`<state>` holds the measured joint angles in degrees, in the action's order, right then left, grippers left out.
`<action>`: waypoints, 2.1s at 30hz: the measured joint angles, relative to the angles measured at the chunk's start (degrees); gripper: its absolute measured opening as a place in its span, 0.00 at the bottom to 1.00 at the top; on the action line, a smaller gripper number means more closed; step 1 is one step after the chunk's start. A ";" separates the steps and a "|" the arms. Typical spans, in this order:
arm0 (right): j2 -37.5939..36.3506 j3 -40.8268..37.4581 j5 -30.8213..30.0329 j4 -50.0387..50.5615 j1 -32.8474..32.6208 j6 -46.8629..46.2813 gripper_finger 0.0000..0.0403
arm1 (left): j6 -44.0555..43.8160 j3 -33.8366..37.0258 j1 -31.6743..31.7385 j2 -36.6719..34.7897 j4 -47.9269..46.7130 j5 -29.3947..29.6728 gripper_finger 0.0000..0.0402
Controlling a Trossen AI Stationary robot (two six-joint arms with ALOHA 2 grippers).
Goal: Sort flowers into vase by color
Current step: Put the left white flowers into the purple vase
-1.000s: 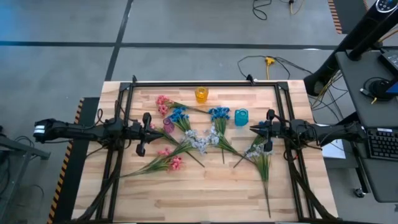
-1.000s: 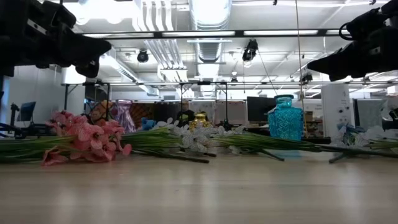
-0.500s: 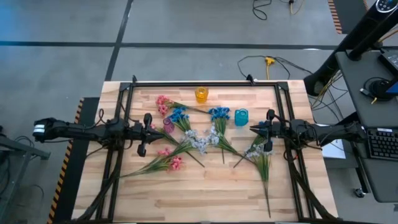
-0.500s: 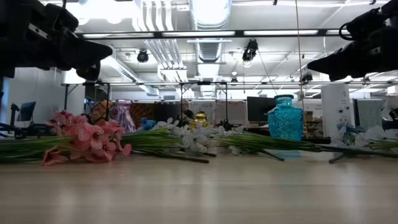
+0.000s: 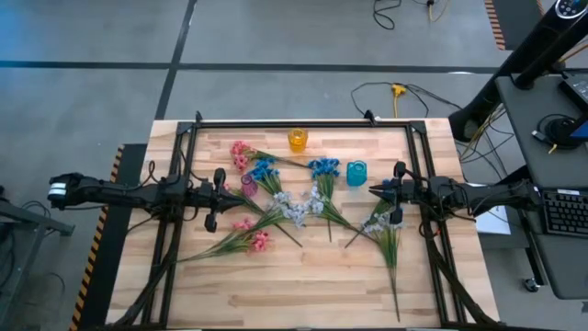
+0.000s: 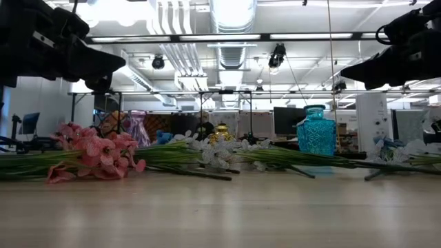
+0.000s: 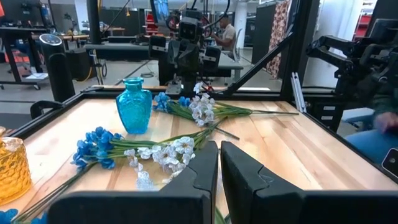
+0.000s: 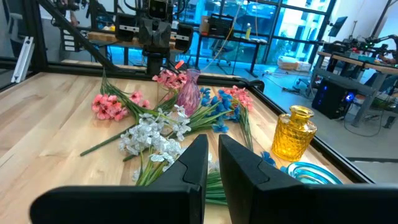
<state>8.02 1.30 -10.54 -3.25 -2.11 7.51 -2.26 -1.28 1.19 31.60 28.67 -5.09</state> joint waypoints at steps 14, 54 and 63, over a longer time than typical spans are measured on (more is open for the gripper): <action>-0.01 -0.01 -0.01 -0.02 -0.01 0.32 0.08 | -17.33 -0.03 -0.37 2.15 18.15 -4.91 0.01; 0.04 0.05 -1.10 -9.07 0.00 -29.61 0.08 | -27.08 -17.71 -0.24 12.53 5.80 -28.71 0.01; 0.01 0.05 -1.12 -9.48 0.00 -29.88 0.08 | -32.93 -30.52 -4.36 16.50 -44.51 -13.51 0.01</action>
<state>8.03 1.34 -11.66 -12.72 -2.11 -22.37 -35.20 -31.80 -3.18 48.10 -15.85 -18.60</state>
